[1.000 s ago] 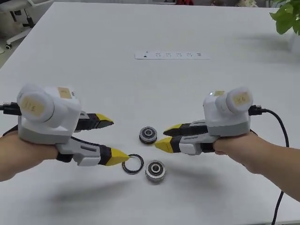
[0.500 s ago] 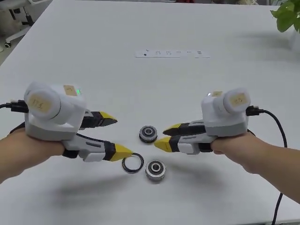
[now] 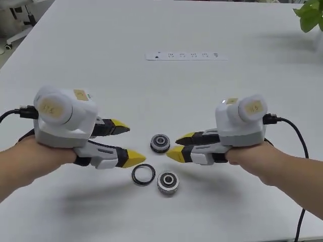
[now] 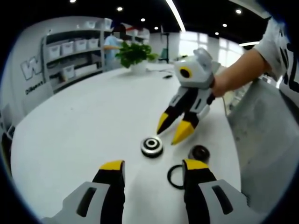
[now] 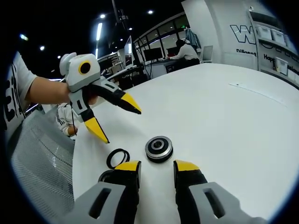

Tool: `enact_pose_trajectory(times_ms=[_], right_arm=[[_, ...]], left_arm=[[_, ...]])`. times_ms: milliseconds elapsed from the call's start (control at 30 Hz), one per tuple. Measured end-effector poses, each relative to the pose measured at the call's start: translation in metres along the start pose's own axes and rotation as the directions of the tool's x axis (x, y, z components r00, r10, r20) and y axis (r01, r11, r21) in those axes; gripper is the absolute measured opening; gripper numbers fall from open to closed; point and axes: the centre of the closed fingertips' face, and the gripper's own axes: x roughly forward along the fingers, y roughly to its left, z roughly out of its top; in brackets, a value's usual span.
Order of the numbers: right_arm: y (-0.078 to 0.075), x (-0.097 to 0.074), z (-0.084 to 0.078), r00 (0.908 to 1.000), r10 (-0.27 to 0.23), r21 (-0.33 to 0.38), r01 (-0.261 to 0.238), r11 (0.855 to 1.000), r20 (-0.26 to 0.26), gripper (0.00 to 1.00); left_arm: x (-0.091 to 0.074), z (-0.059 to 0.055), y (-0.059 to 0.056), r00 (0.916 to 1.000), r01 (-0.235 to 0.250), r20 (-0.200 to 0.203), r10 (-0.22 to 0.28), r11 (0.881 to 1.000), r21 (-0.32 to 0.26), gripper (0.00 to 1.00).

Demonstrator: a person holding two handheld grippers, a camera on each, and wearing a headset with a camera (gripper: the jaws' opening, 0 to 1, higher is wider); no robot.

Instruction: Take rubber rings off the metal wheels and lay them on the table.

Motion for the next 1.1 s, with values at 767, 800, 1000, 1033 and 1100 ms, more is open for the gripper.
enact_pose_trajectory(times_ms=[767, 800, 1000, 1033, 1100], right_arm=[[-0.002, 0.007, -0.002, 0.9999, -0.011, -0.022, 0.011, 1.000, -0.009, 0.23], [-0.002, 0.008, -0.002, 0.9999, -0.012, -0.022, 0.011, 1.000, -0.008, 0.23], [-0.001, 0.008, -0.002, 0.9999, -0.010, -0.023, 0.009, 1.000, -0.009, 0.23], [-0.001, 0.008, -0.003, 0.9999, -0.009, -0.024, 0.008, 1.000, -0.010, 0.23], [-0.001, 0.009, -0.003, 0.9999, -0.008, -0.025, 0.008, 1.000, -0.011, 0.23]], left_arm=[[0.018, 0.005, 0.004, 1.0000, 0.002, -0.004, -0.002, 1.000, -0.005, 0.43], [0.019, 0.005, 0.004, 1.0000, 0.003, -0.004, -0.003, 1.000, -0.007, 0.43], [0.023, 0.006, 0.004, 1.0000, 0.005, -0.007, -0.005, 1.000, -0.008, 0.41], [0.024, 0.006, 0.003, 0.9999, 0.007, -0.008, -0.007, 1.000, -0.005, 0.40], [0.025, 0.006, 0.003, 0.9999, 0.009, -0.011, -0.009, 1.000, -0.002, 0.39]])
